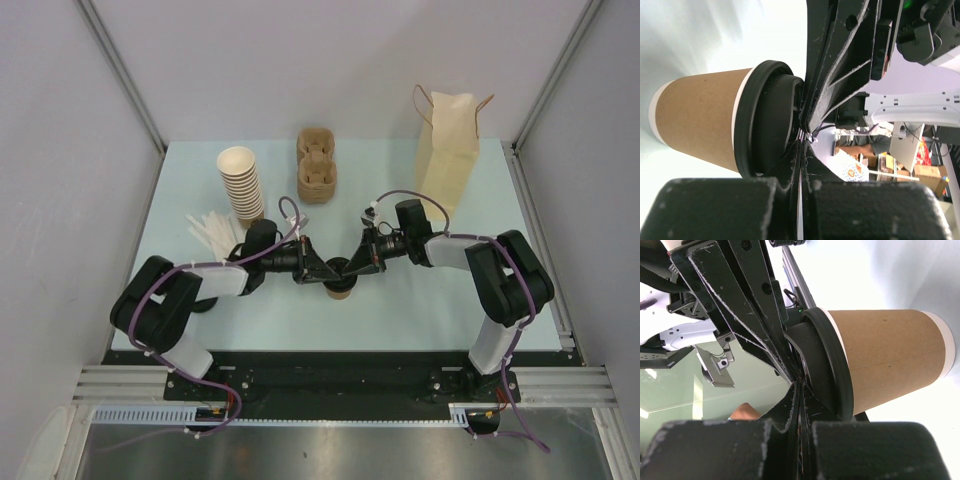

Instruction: Pack the takeout coffee

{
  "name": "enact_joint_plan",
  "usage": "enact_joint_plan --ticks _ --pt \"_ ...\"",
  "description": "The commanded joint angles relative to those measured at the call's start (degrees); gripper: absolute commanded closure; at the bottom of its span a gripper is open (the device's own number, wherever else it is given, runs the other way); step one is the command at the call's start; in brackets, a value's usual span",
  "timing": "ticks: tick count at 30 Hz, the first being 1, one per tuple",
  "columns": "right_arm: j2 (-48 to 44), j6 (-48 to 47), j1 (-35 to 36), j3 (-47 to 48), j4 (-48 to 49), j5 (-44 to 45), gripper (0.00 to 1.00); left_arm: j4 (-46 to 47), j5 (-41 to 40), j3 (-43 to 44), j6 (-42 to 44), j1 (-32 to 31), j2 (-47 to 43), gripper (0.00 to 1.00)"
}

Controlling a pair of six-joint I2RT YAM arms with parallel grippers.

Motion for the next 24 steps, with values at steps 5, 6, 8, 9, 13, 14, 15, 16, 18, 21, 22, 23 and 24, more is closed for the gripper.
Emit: enact_joint_plan --ticks 5,6,8,9,13,14,15,16,18,21,22,23,24 --pt "1.3 -2.6 0.4 0.7 -5.2 8.4 1.00 -20.0 -18.2 -2.3 9.1 2.1 1.4 1.00" --pt "1.3 -3.4 0.6 1.0 -5.7 8.7 1.00 -21.0 -18.7 -2.1 9.4 2.0 1.3 1.00" --pt "1.0 -3.4 0.7 1.2 -5.6 8.7 1.00 -21.5 -19.4 -2.0 9.6 2.0 0.6 1.00" --pt "0.7 -3.4 0.9 1.3 -5.3 8.7 1.00 -21.7 -19.7 -1.9 9.8 2.0 0.6 1.00" --pt "0.6 -4.8 1.2 1.7 -5.2 9.8 1.00 -22.8 -20.6 -1.5 10.3 2.0 0.7 1.00" --pt "1.1 -5.3 1.2 1.7 -5.8 10.4 1.00 -23.2 -20.8 -1.3 10.4 1.9 0.8 1.00" --pt "1.8 -6.1 1.2 1.9 -6.4 10.9 1.00 -23.6 -21.5 -1.1 10.5 1.9 1.0 1.00" --pt "2.1 -6.8 1.3 2.1 -7.1 11.4 1.00 -23.9 -21.9 -1.0 10.7 1.9 1.1 1.00" --pt "2.8 -7.8 1.2 2.1 -8.6 12.2 1.00 -25.6 -23.0 -0.6 11.0 1.8 1.2 1.00" --pt "4.3 -8.7 0.8 2.1 -9.6 12.6 1.00 -27.7 -24.5 -0.1 11.6 1.8 1.7 1.00" --pt "5.1 -8.9 0.6 2.1 -9.8 12.6 1.00 -28.0 -25.1 0.0 11.6 1.8 1.9 1.00" --pt "5.5 -9.0 0.5 2.1 -9.8 12.7 1.00 -28.6 -25.4 0.1 11.6 1.8 2.0 1.00" --pt "5.8 -9.3 0.3 2.1 -9.9 12.8 1.00 -28.9 -25.7 0.3 11.6 1.8 2.2 1.00"
